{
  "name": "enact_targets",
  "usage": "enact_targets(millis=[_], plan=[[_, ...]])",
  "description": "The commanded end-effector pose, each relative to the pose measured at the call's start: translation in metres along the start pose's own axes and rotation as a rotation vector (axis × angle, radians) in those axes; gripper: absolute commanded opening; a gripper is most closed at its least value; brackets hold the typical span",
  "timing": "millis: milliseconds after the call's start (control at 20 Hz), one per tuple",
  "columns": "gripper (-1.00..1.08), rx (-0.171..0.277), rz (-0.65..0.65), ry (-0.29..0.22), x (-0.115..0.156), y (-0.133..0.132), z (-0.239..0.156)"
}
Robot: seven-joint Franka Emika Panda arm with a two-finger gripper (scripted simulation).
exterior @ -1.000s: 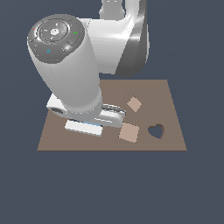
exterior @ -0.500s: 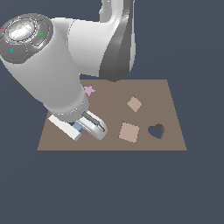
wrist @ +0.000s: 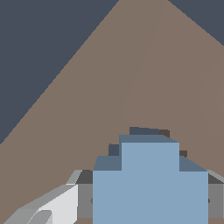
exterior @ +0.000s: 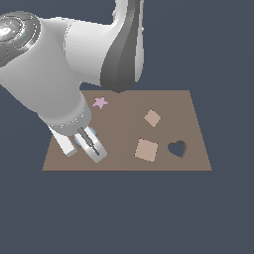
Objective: Insert a designated object into the corresponding slot on a board.
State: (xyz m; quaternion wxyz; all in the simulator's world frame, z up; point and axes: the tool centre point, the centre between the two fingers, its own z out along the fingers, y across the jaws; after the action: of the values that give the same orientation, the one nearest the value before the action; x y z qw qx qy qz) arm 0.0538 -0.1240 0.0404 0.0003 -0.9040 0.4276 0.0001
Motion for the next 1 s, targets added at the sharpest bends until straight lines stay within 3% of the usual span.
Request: enact_targets(millis=[0, 950], plan=[[-1.0, 0.0, 0.044, 0.0, 0.0015, 0.0032, -0.0004], [-1.0, 0.0, 0.089, 0.0, 0.0025, 0.0072, 0.008]])
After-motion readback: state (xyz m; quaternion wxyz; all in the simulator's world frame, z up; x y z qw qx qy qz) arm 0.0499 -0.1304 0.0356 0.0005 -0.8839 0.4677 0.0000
